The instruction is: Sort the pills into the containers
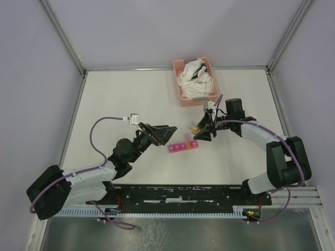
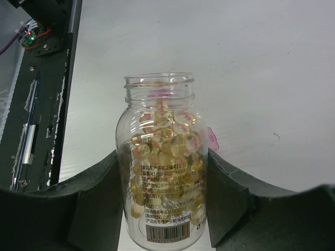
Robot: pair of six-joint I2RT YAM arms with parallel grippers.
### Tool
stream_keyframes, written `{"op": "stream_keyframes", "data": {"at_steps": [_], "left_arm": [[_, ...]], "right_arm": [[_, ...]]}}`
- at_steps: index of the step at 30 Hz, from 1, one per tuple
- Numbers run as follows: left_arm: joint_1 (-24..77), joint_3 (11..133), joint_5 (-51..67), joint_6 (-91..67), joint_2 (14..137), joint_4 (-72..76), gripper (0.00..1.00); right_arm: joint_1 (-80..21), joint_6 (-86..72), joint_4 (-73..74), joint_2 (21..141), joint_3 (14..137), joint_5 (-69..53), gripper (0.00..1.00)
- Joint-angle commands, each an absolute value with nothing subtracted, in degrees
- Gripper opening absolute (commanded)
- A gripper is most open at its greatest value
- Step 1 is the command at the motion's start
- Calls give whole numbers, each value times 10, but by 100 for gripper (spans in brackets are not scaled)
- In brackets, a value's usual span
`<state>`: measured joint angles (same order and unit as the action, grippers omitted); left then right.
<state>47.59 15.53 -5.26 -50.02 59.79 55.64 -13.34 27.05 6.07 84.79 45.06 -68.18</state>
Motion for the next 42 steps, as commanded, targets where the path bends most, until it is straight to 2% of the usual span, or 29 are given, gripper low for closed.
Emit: {"op": "stream_keyframes", "data": {"at_steps": [1, 6, 17, 42], "left_arm": [[511, 211, -135, -526, 633, 542, 99], [530, 251, -178, -559, 688, 502, 99], [546, 299, -177, -570, 758, 499, 100], [575, 359, -167, -610, 863, 493, 83]], "right_arm": [[-134, 292, 74, 836, 464, -727, 4], [-134, 325, 113, 841, 474, -737, 4], [-134, 359, 150, 846, 484, -744, 5], [-134, 377, 167, 851, 488, -749, 6]]}}
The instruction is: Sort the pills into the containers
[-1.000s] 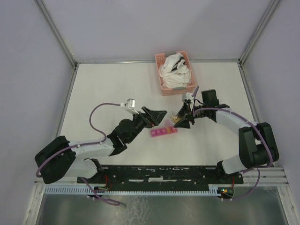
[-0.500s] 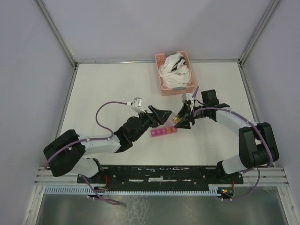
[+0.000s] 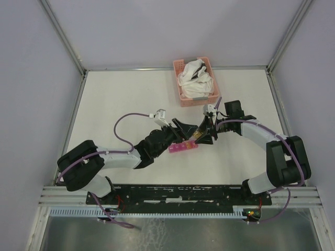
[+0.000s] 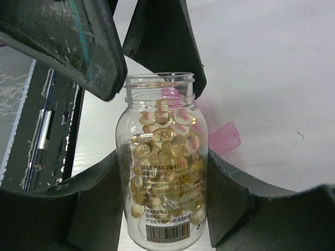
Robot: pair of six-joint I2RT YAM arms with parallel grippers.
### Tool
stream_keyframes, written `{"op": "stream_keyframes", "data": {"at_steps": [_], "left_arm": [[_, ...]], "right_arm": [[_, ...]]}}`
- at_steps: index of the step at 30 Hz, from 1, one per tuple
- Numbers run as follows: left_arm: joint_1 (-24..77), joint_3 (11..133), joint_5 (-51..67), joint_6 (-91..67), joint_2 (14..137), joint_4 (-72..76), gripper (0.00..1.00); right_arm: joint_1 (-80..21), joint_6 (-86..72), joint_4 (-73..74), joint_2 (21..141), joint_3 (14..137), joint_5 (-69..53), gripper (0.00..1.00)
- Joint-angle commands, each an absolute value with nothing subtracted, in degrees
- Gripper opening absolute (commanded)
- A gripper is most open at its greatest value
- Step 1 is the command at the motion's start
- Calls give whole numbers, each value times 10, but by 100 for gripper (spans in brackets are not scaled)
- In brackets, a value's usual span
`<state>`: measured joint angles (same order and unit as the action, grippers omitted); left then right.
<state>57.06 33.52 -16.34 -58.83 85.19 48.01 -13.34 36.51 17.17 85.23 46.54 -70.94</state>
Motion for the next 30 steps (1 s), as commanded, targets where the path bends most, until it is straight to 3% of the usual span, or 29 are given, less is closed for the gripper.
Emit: {"op": "stream_keyframes", "data": {"at_steps": [1, 22, 24, 30], "left_arm": [[576, 361, -166, -611, 864, 492, 83], [579, 383, -163, -603, 886, 477, 59], [580, 385, -166, -597, 884, 473, 53], [581, 391, -164, -583, 883, 457, 14]], "right_arm": [[-134, 378, 168, 851, 489, -749, 6], [-134, 389, 179, 856, 491, -751, 8], [-134, 391, 182, 857, 492, -750, 8], [-134, 396, 194, 863, 498, -749, 12]]}}
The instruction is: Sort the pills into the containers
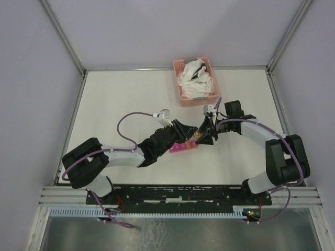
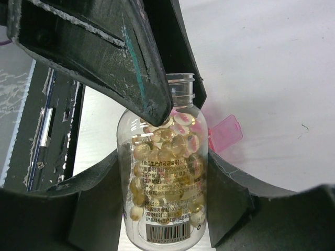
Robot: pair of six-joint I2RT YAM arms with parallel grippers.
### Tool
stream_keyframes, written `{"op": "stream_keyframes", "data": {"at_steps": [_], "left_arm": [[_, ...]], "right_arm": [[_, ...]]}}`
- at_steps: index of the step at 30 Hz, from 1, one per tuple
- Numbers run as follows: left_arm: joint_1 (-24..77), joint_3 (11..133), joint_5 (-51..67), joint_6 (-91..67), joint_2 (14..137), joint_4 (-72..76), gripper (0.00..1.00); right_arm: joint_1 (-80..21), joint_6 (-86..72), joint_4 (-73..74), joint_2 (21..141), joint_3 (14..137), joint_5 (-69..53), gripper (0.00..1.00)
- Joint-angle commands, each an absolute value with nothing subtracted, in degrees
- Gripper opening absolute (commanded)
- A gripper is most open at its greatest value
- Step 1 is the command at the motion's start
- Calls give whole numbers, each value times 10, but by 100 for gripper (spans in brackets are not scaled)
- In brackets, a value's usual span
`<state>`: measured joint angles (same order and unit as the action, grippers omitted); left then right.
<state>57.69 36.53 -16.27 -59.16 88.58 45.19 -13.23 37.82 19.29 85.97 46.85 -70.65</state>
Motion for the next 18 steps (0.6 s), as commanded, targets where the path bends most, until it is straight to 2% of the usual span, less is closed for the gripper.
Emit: {"op": "stream_keyframes", "data": {"at_steps": [1, 4, 18], "left_arm": [[581, 392, -165, -580, 882, 452, 8], [583, 394, -169, -568, 878, 442, 3], [588, 391, -190, -526, 844, 414, 3]], "right_arm": [[-134, 401, 200, 863, 500, -749, 13], [-134, 419, 221, 866, 505, -749, 15], [-145, 479, 286, 868, 519, -741, 44]]}}
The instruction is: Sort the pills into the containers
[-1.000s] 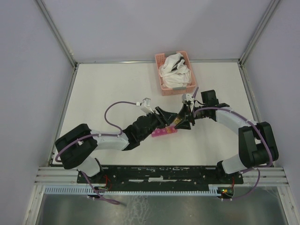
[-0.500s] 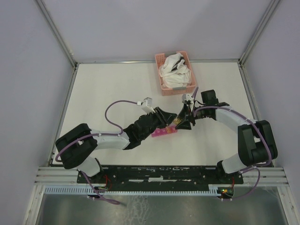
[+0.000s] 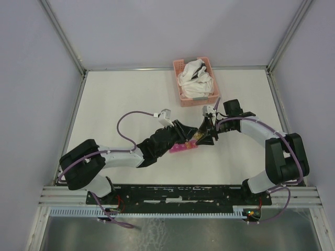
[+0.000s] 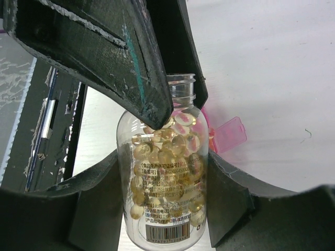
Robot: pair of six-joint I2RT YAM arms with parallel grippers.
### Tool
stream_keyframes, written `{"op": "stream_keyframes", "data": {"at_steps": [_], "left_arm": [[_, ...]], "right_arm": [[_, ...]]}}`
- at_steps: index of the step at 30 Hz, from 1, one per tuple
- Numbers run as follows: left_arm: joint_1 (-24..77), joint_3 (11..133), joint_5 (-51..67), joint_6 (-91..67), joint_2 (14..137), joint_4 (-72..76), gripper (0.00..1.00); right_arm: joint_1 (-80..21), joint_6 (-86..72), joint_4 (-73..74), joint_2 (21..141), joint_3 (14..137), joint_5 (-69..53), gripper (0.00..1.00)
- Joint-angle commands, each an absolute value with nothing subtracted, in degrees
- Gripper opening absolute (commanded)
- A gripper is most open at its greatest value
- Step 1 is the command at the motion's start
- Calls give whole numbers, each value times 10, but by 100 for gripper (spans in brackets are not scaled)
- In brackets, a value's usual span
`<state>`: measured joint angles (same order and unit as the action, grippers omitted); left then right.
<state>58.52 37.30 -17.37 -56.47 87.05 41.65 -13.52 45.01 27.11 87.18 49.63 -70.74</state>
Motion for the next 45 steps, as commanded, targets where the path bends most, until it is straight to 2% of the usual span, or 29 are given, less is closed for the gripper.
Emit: {"op": "stream_keyframes", "data": {"at_steps": [1, 13, 19, 20, 21, 22, 30, 38, 45], "left_arm": [[588, 389, -192, -525, 842, 412, 3], [588, 373, -196, -508, 815, 396, 3], [588, 365, -197, -505, 811, 392, 3], [588, 365, -198, -504, 811, 389, 3], [589, 363, -199, -503, 811, 386, 3], [588, 362, -201, -500, 811, 382, 3], [589, 367, -219, -464, 802, 331, 3], [626, 373, -247, -329, 788, 304, 3], [659, 414, -245, -243, 793, 233, 3]], "right_arm": [[-146, 477, 287, 868, 519, -739, 46], [-153, 424, 261, 857, 521, -703, 75], [-154, 428, 269, 853, 522, -694, 81], [-154, 449, 289, 853, 526, -697, 87], [-154, 468, 310, 853, 531, -699, 98], [-154, 485, 330, 853, 539, -701, 100], [-147, 596, 464, 863, 586, -695, 100], [-101, 789, 679, 887, 653, -668, 100], [-79, 790, 664, 864, 642, -634, 100]]}}
